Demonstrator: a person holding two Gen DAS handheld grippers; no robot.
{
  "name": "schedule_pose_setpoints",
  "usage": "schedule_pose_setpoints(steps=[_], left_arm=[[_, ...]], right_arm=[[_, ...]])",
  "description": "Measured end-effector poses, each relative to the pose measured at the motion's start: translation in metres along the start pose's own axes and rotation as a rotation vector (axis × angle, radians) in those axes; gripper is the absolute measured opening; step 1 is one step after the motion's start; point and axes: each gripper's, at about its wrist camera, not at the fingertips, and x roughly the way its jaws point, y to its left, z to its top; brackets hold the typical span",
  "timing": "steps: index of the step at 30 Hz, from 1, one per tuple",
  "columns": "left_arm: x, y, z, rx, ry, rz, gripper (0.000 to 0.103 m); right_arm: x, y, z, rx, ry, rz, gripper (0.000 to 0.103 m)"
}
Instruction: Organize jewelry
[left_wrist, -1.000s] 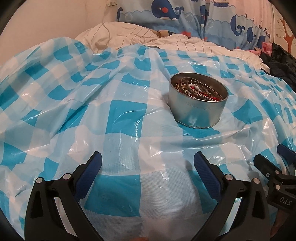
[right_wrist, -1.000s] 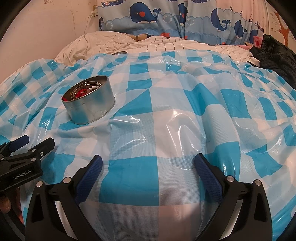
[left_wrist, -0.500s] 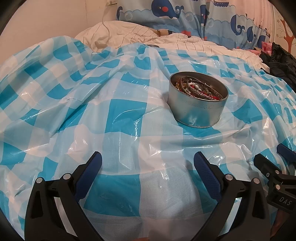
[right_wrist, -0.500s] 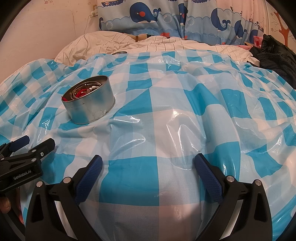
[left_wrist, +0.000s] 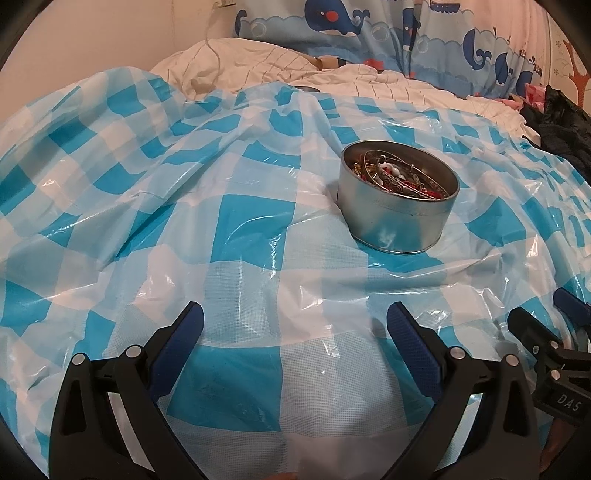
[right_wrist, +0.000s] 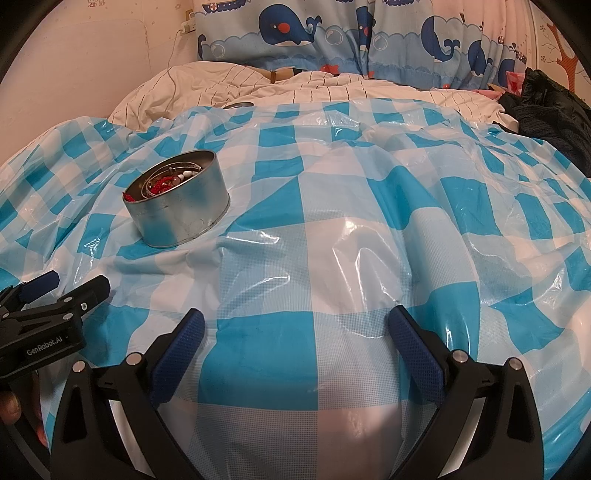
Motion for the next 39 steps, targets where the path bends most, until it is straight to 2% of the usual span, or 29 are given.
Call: schedule_pose_setpoints(steps=[22, 29, 34, 39], left_arm=[[0.001, 0.002, 0.002, -0.005, 0.013, -0.011, 0.095], [-0.002, -0.008, -0.001, 0.036, 0.004, 0.006, 0.095], [-0.017, -0.013, -0.003, 0.065, -0.079, -0.051, 0.095], [-0.013, -0.019, -0.003, 0.083, -0.049, -0.069, 0.095]], right_arm=[[0.0, 0.0, 0.0, 0.0, 0.001, 0.0, 0.096], [0.0, 0.0, 0.0, 0.0, 0.001, 0.0, 0.096], [0.0, 0.001, 0.0, 0.0, 0.001, 0.0, 0.096], [0.0, 0.0, 0.0, 0.0, 0.002, 0.0, 0.096]])
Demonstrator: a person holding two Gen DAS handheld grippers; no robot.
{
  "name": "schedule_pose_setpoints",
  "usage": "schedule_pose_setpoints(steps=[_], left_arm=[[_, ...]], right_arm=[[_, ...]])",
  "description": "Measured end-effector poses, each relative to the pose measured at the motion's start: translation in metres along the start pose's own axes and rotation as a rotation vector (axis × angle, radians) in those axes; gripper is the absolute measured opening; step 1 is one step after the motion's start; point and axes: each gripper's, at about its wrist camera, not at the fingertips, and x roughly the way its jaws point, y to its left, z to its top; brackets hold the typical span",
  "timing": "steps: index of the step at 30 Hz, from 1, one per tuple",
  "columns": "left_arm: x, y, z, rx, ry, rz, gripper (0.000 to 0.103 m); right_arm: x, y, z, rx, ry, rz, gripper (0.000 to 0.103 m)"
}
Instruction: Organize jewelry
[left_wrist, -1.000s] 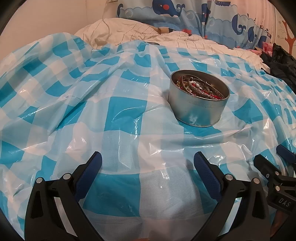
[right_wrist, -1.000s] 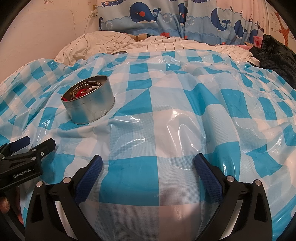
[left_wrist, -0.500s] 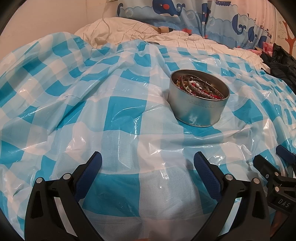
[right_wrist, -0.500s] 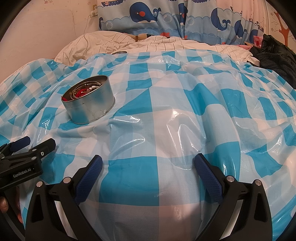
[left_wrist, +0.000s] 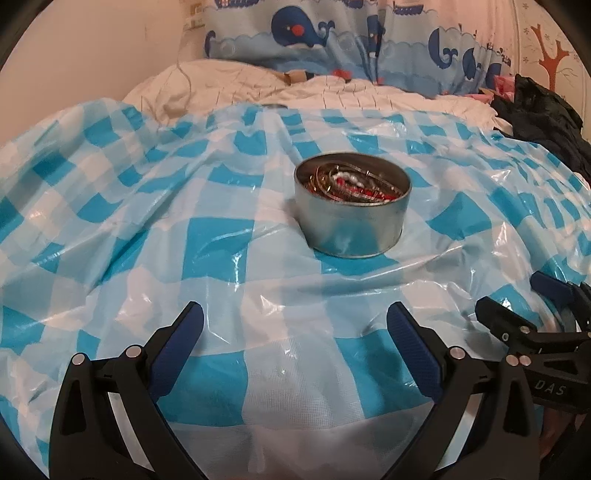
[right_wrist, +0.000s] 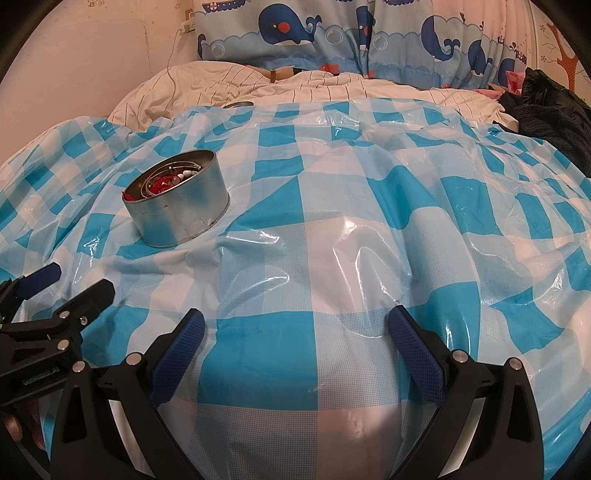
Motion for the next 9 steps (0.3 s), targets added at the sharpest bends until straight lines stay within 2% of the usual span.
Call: schedule_pose_setpoints(steps=[3, 9], left_arm=[[0.0068, 0.0042, 0.0005, -0.029, 0.04, -0.021, 0.095], [0.0121, 0.0028, -0.0002, -0.018, 0.061, 0.003, 0.095]], right_arm=[[0.0001, 0.0004, 0.0, 0.0, 0.0, 0.0, 0.096], [0.0001, 0.0003, 0.0002, -0.001, 0.001, -0.001, 0.096]])
